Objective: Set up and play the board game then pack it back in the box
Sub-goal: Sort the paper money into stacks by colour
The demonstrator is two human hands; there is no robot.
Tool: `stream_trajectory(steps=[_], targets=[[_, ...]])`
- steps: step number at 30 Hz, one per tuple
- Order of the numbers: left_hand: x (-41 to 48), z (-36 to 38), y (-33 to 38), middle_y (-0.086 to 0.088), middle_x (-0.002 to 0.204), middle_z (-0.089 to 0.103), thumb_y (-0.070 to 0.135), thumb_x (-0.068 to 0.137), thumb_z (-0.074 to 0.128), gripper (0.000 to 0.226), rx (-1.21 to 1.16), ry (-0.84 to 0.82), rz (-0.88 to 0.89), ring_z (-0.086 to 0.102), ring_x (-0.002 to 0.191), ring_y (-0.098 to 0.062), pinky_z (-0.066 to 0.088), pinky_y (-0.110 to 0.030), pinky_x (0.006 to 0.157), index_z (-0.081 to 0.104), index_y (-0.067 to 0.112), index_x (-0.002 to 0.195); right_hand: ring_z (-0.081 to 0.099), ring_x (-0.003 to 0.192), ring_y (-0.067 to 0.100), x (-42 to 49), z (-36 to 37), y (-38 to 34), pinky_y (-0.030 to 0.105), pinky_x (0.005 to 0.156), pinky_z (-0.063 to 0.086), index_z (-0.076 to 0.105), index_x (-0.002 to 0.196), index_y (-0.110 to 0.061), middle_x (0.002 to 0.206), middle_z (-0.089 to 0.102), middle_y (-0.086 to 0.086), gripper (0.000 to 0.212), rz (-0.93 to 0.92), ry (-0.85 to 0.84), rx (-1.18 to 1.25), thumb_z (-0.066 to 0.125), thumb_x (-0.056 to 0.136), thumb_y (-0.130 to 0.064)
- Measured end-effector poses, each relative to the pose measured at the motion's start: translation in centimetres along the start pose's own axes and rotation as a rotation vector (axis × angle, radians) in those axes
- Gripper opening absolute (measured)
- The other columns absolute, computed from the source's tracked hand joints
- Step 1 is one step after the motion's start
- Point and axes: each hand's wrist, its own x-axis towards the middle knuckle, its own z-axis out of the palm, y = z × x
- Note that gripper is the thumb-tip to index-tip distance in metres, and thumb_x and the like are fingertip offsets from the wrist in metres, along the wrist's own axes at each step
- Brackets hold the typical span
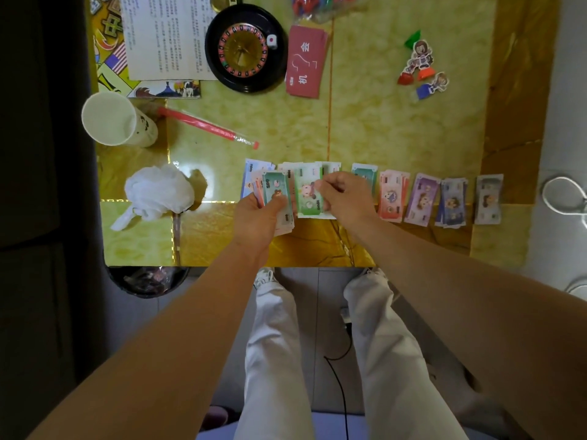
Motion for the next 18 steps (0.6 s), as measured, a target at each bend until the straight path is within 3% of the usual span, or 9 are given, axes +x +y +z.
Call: stream_trajectory(steps=[4,6,9,11,15,18], targets=[[0.0,0.9,-0.1,-0.008,0.098,0.069,0.006,0.089,0.064,0.014,0.065,0.039,-0.005,0.068,0.087,-0.027,0.058,-0.041,0.074,0.066,0.015,0.099,0.056,0.044,0.001,1.0,-1.5,1.9,0.017,0.042,0.041,0.059,0.076,-0.015,0.076,0.065,0.006,0.016,0.079,0.135,-0.02,0.066,0.09,-0.012],[0.0,1.3,-0.1,-0.009,0.098,0.069,0.006,0.088,0.066,0.015,0.066,0.019,-0.011,0.068,0.084,-0.026,0.058,-0.04,0.072,0.067,0.013,0.102,0.06,0.051,0.005,1.5,-1.5,2.2,0.015,0.04,0.041,0.059,0.083,-0.008,0.082,0.066,0.01,0.01,0.093,0.163,-0.036,0.067,0.089,-0.01],[-0.1,1.9,0.0,-0.007,0.095,0.069,0.006,0.087,0.068,0.017,0.076,0.019,-0.006,0.067,0.075,-0.018,0.059,-0.032,0.065,0.067,0.01,0.103,0.068,0.073,0.025,2.2,-1.1,2.3,0.027,0.054,0.052,0.049,0.078,-0.02,0.085,0.065,0.009,0.024,0.111,0.23,-0.105,0.07,0.086,-0.01],[0.0,2.3,0.1,-0.007,0.095,0.069,0.006,0.087,0.068,0.019,0.073,0.018,0.011,0.067,0.077,-0.019,0.059,-0.031,0.065,0.067,0.008,0.106,0.067,0.075,0.025,2.1,-0.9,1.7,0.029,0.061,0.05,0.048,0.081,-0.021,0.083,0.063,0.005,0.022,0.066,0.246,-0.095,0.069,0.087,-0.019],[-0.5,3.5,0.4,-0.006,0.091,0.069,0.006,0.085,0.069,0.02,0.107,0.003,0.028,0.067,0.082,-0.023,0.058,-0.034,0.069,0.066,0.009,0.105,0.058,0.058,0.009,0.5,-1.5,0.3,0.023,0.057,0.046,0.063,0.091,-0.013,0.067,0.061,-0.001,0.029,-0.004,-0.057,0.015,0.067,0.087,-0.042],[-0.8,4.3,0.4,-0.005,0.088,0.069,0.006,0.086,0.069,0.014,0.141,-0.05,0.048,0.067,0.083,-0.024,0.057,-0.037,0.072,0.065,0.012,0.098,0.051,0.051,0.001,-0.2,-2.0,0.4,0.015,0.053,0.043,0.067,0.087,-0.005,0.061,0.057,-0.001,0.021,-0.025,-0.145,0.051,0.071,0.086,-0.025]])
